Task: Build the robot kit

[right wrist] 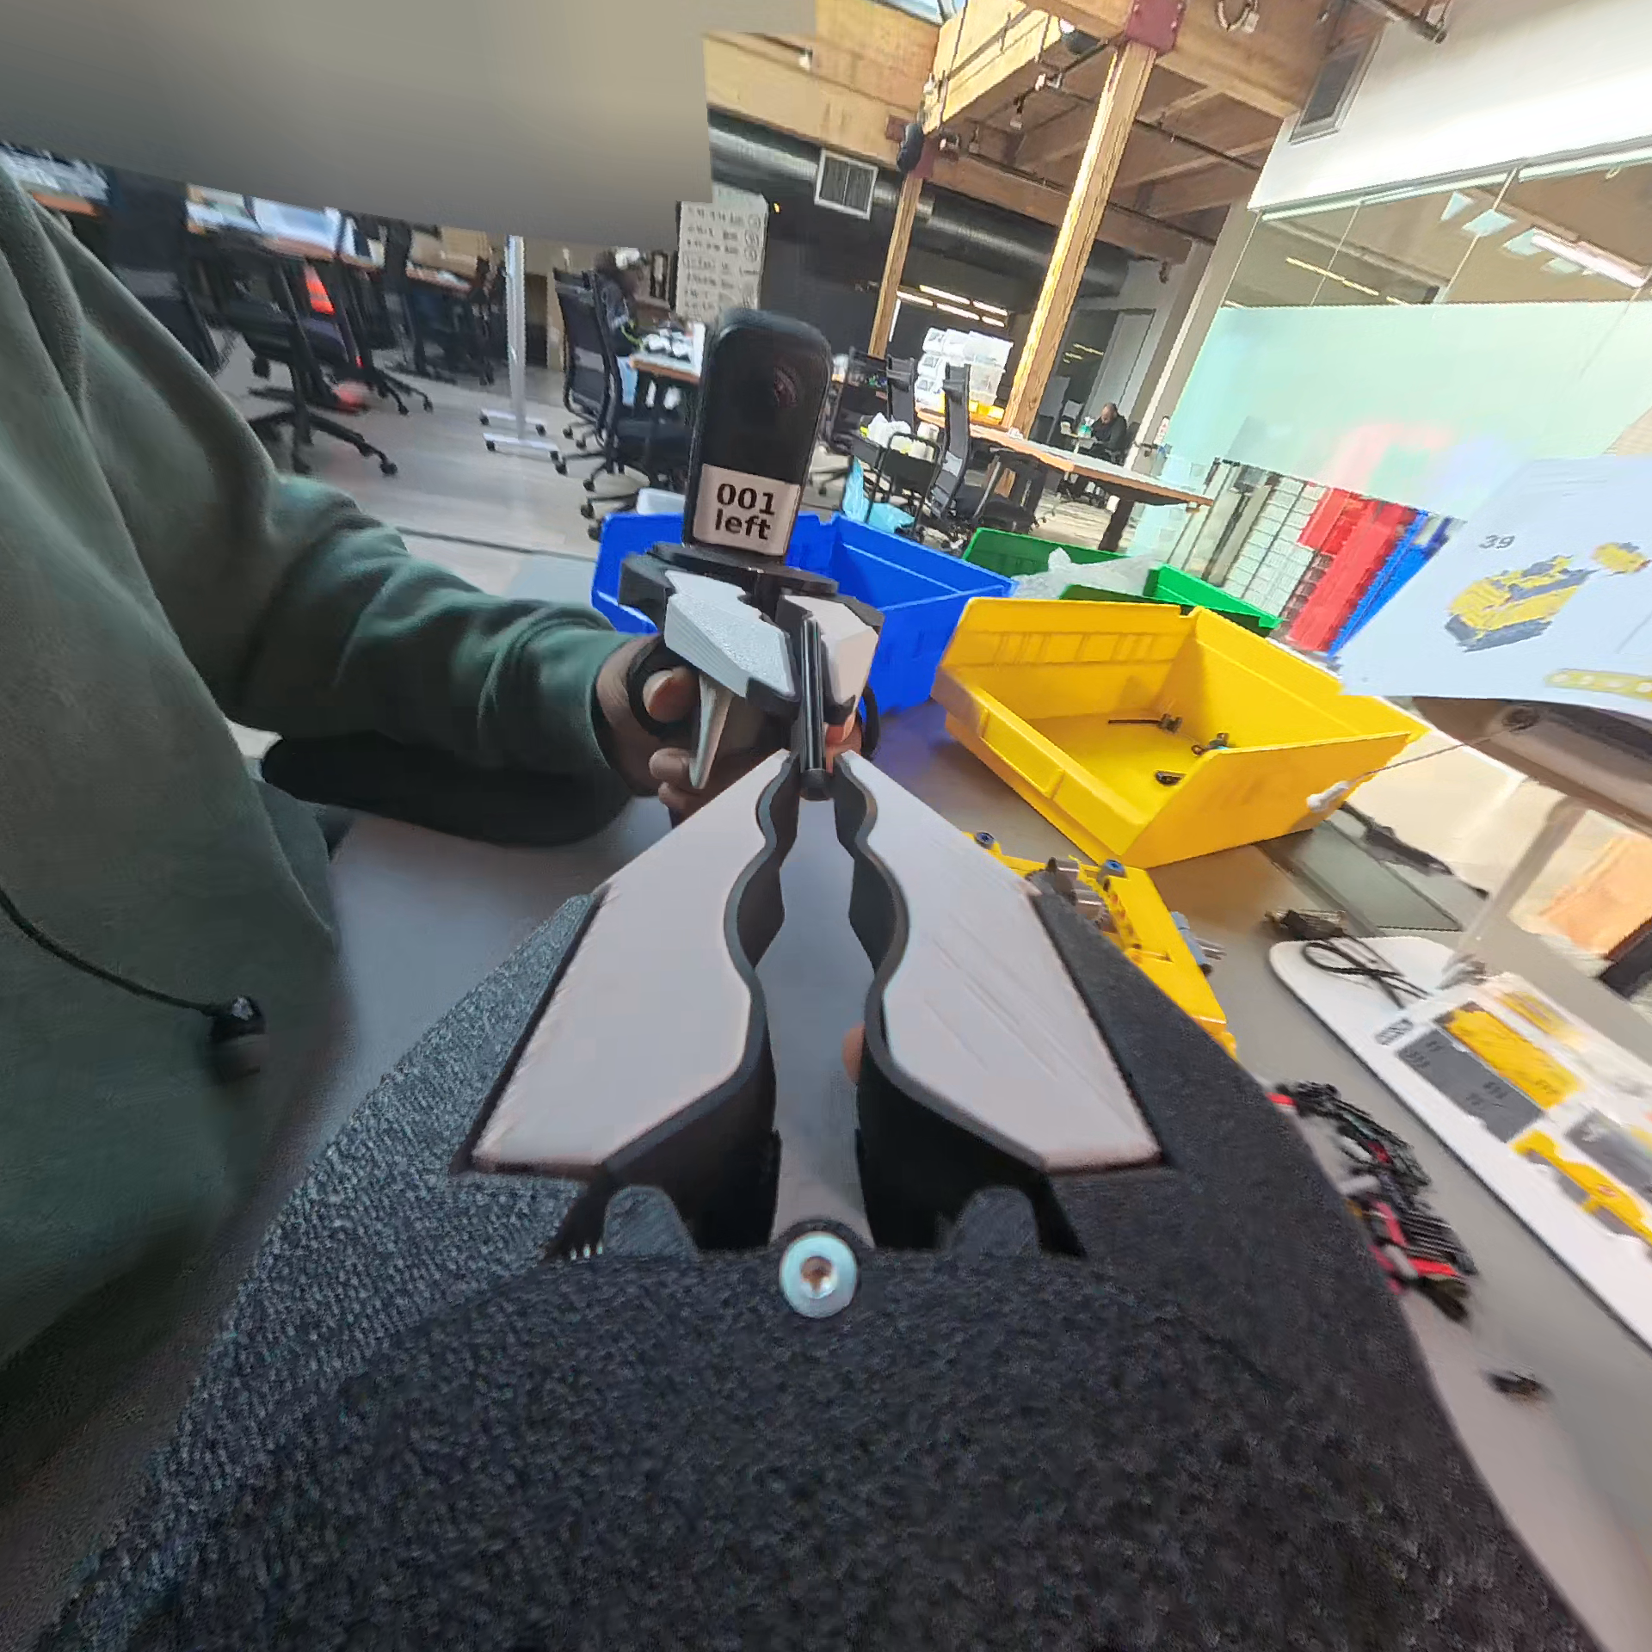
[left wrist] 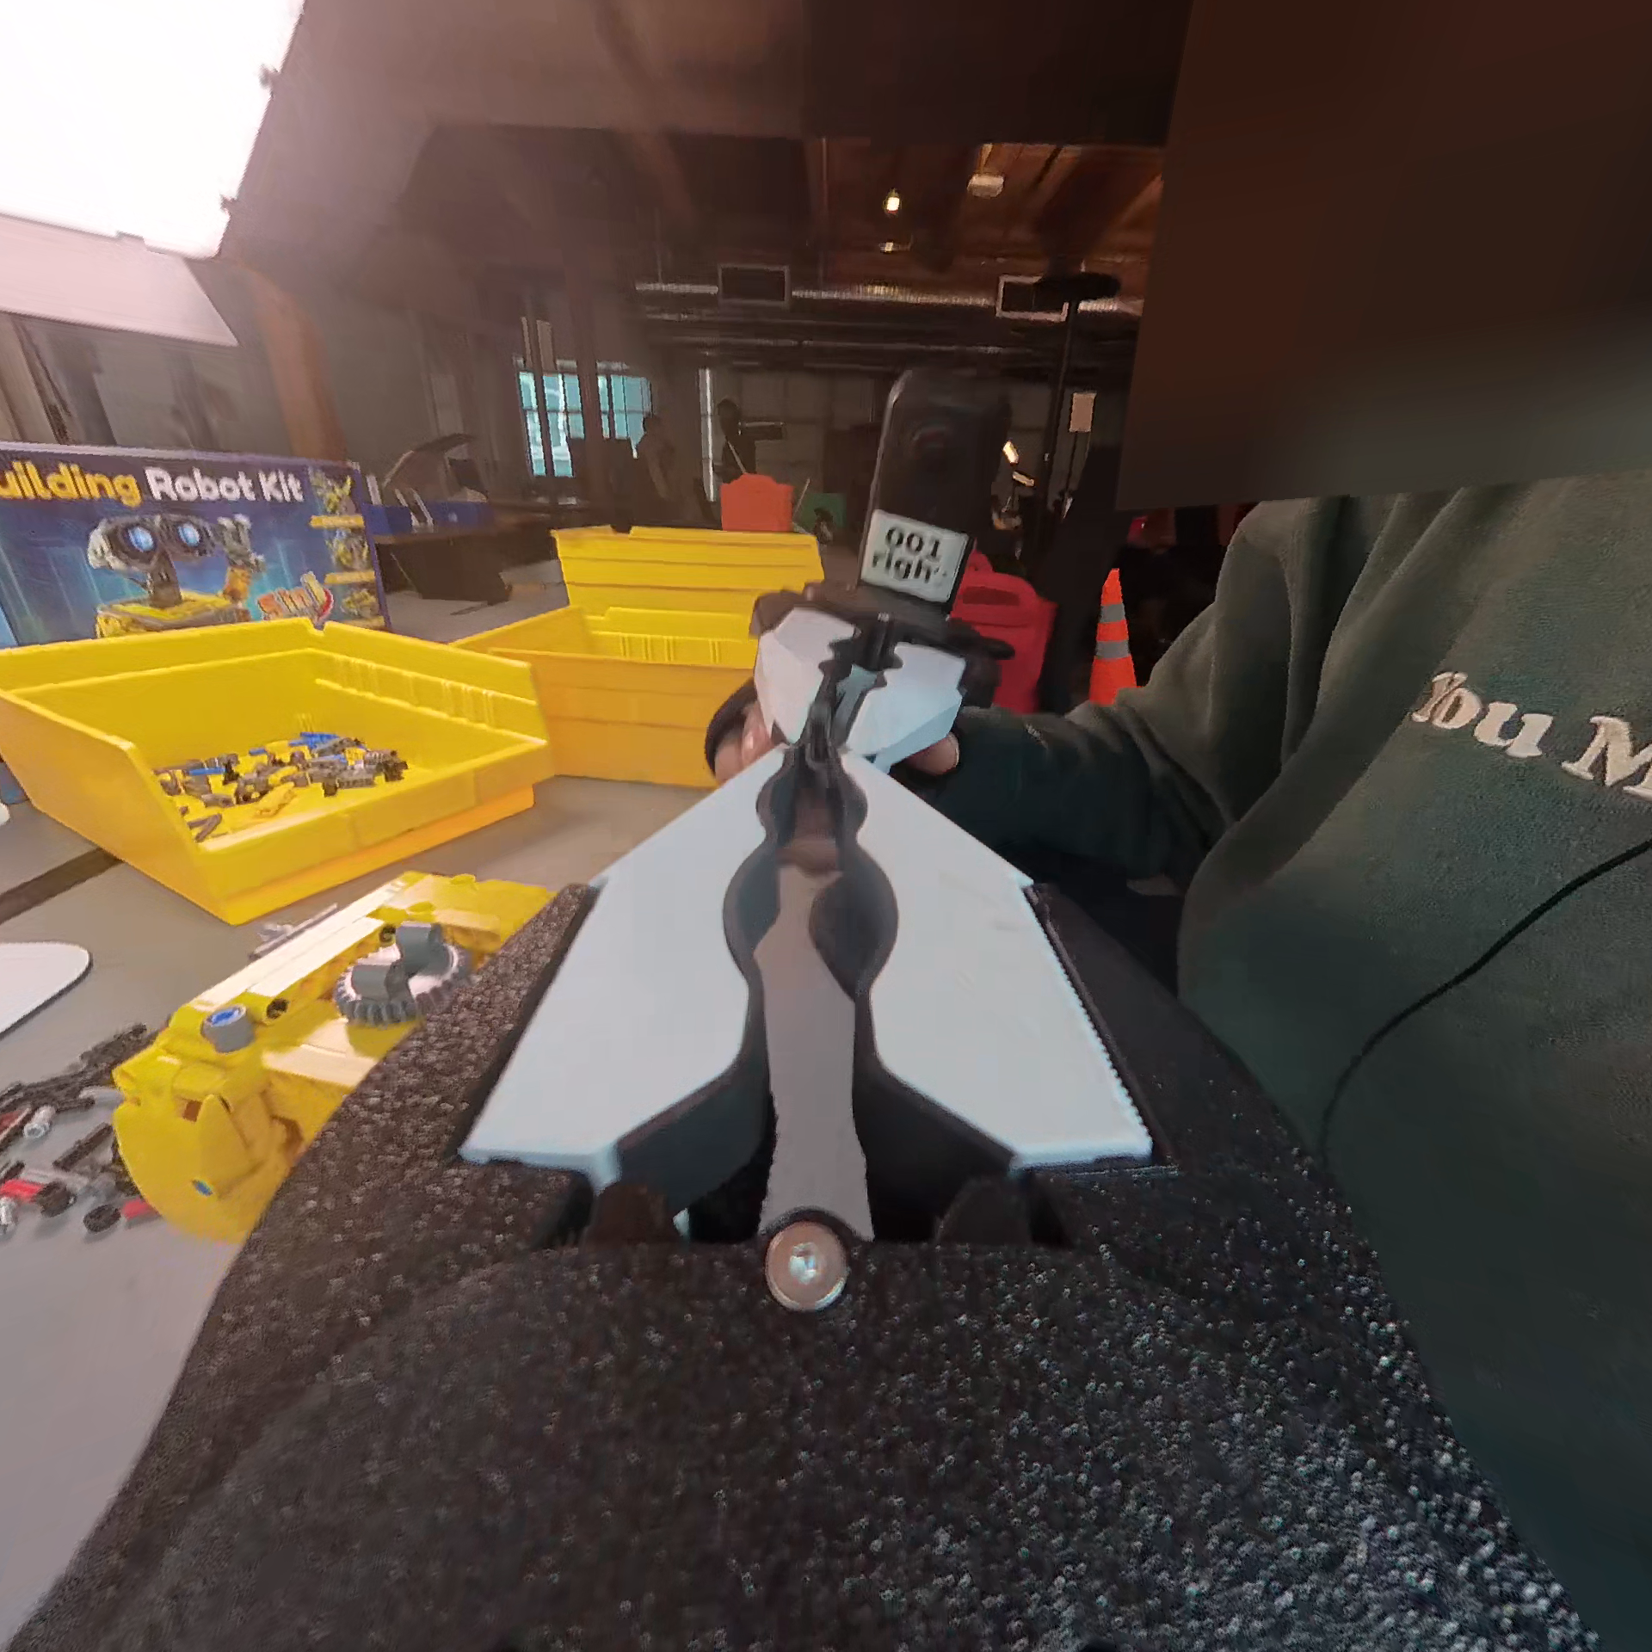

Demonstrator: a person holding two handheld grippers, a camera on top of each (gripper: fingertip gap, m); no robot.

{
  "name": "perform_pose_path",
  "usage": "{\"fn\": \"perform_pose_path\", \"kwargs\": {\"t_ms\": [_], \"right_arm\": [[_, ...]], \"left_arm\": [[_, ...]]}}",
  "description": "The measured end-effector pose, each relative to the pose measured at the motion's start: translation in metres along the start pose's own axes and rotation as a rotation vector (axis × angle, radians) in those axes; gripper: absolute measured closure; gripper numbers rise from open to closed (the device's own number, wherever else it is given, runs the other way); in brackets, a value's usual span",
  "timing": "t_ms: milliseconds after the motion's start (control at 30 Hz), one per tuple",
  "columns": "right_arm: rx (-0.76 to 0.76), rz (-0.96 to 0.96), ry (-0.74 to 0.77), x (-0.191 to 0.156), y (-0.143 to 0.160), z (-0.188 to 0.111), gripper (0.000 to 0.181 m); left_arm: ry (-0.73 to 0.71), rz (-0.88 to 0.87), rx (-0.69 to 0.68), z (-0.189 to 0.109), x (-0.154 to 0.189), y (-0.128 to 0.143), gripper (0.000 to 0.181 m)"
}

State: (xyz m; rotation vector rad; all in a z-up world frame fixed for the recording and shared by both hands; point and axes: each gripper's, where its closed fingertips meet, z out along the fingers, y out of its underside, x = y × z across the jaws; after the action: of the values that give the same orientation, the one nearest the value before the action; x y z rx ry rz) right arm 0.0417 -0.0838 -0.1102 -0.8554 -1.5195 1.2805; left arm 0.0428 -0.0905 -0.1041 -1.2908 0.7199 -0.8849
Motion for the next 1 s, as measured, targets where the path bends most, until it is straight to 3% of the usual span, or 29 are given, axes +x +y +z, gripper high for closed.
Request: {"fn": "perform_pose_path", "kwargs": {"t_ms": [167, 367, 567, 767, 1000], "right_arm": [[-0.309, -0.414, 0.045, 0.005, 0.031, -0.009, 0.174], [-0.471, -0.537, -0.038, -0.011, 0.062, -0.006, 0.174], [-0.483, -0.533, -0.052, -0.013, 0.071, -0.006, 0.175], [-0.263, -0.226, -0.059, -0.01, 0.039, -0.008, 0.17], [-0.221, -0.142, -0.107, -0.014, 0.033, -0.012, 0.174]], "left_arm": [[-0.058, -0.072, -0.316, 0.0, -0.009, 0.042, 0.153], [-0.06, 0.011, -0.531, 0.003, -0.003, 0.077, 0.171], [-0.055, 0.026, -0.589, 0.001, -0.003, 0.088, 0.177], [-0.073, 0.12, -0.443, 0.004, -0.003, 0.061, 0.178], [-0.07, 0.192, -0.424, 0.006, 0.003, 0.055, 0.178]]}}
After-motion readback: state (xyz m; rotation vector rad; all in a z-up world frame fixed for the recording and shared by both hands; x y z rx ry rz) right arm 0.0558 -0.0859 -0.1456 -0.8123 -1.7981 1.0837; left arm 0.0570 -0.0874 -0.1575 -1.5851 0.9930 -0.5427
